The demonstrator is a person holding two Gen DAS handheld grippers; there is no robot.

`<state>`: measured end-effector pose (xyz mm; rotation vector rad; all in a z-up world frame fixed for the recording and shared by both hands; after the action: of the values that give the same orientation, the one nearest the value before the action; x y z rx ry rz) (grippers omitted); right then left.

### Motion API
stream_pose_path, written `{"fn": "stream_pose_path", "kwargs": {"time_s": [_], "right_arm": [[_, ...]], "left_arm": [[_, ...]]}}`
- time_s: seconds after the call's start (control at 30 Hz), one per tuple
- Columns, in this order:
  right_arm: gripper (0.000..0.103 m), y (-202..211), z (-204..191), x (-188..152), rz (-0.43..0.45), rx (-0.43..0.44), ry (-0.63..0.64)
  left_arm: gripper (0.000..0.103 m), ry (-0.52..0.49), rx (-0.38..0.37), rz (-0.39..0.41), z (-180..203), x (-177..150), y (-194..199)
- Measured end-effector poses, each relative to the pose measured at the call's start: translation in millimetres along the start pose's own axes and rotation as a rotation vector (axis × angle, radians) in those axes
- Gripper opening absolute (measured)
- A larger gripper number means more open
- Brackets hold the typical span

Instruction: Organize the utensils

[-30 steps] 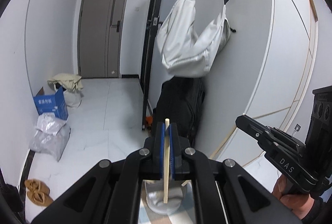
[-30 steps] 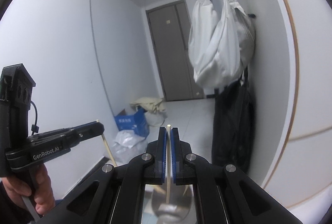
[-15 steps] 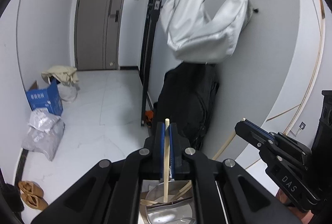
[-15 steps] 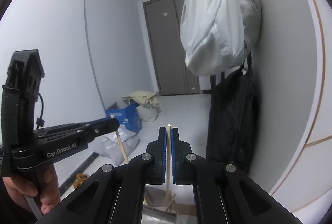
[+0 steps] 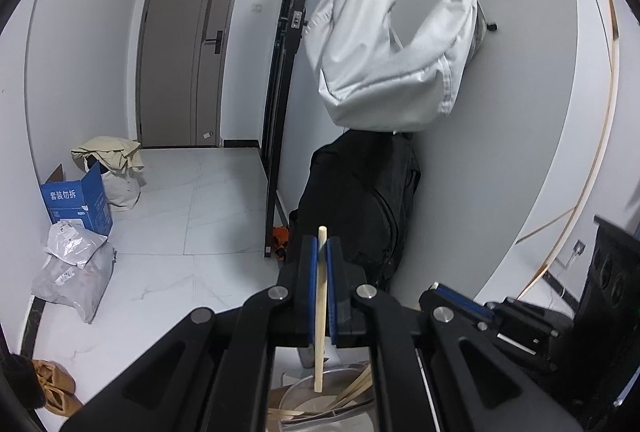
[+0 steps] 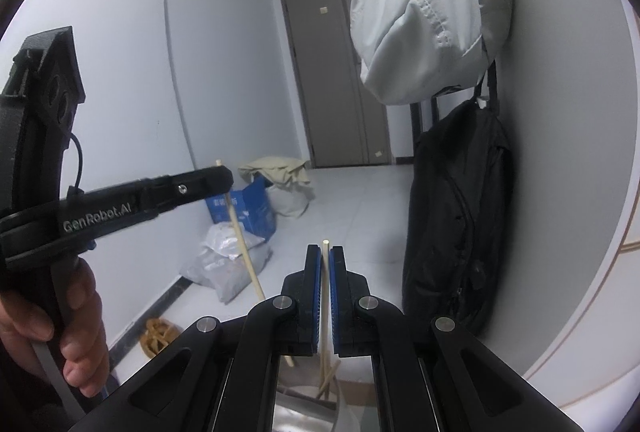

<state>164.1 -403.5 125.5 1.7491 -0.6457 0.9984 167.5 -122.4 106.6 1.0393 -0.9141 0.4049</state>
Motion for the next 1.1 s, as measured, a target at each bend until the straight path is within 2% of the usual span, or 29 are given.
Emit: {"fn": "stream_pose_path", "kwargs": {"time_s": [0.17,0.33,0.37,0.4,0.43,0.47,0.5,0.6,0.8,0.93,1.03,1.1], "right_arm": [[0.003,-8,-2,-4,-0.027,0.010,0.002],[0.007,-19,-4,-19,-0.092,0.051,-0.006],[0.010,-21,-3,-21,-0.103,0.055,-0.010],[0.017,-22,-3,-25,-0.118,0.063,-0.016],[0.021,-22,-3,-28,-0.129,0.069,-0.021],[0.026,-22,-4,-32,-0.147,0.079,-0.024],[0.034,-22,-5,-34,-0.152,0.084,-0.024],[0.046,-11,-4,-40,-0.135,0.073,-0.022],[0.063,23,5,-51,-0.093,0.023,-0.072],[0.067,44,0,-55,-0.079,0.018,-0.086],[0.076,59,-10,-54,-0.057,0.022,-0.068],[0.086,69,-19,-52,-0.035,0.028,-0.057]], "left_arm": [[0.000,0.000,-0.005,-0.046,-3,-21,-13],[0.002,0.062,-0.085,-0.119,-12,-27,-21],[0.009,0.069,-0.094,-0.140,-13,-28,-22],[0.027,0.074,-0.110,-0.166,-13,-29,-23],[0.038,0.076,-0.122,-0.174,-13,-30,-22],[0.059,0.082,-0.127,-0.168,-14,-30,-18],[0.068,0.086,-0.126,-0.157,-14,-30,-14],[0.070,0.098,-0.114,-0.148,-16,-30,-3],[0.072,0.136,-0.055,-0.121,-25,-31,16],[0.072,0.160,0.009,-0.097,-28,-35,34],[0.080,0.159,0.055,-0.072,-26,-40,50],[0.083,0.151,0.085,-0.049,-25,-43,61]]}}
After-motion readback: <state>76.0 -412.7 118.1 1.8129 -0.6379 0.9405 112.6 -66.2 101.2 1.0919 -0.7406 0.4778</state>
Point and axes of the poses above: each gripper's, at about its wrist camera, not at the fingertips, and y roughly against the way its jaws point, z to its right, x to its top, the point moved 5 cm from there along -y, roughly the way its jaws point, and after that the axes turned 7 degrees about -z, right-handed, at the moved point
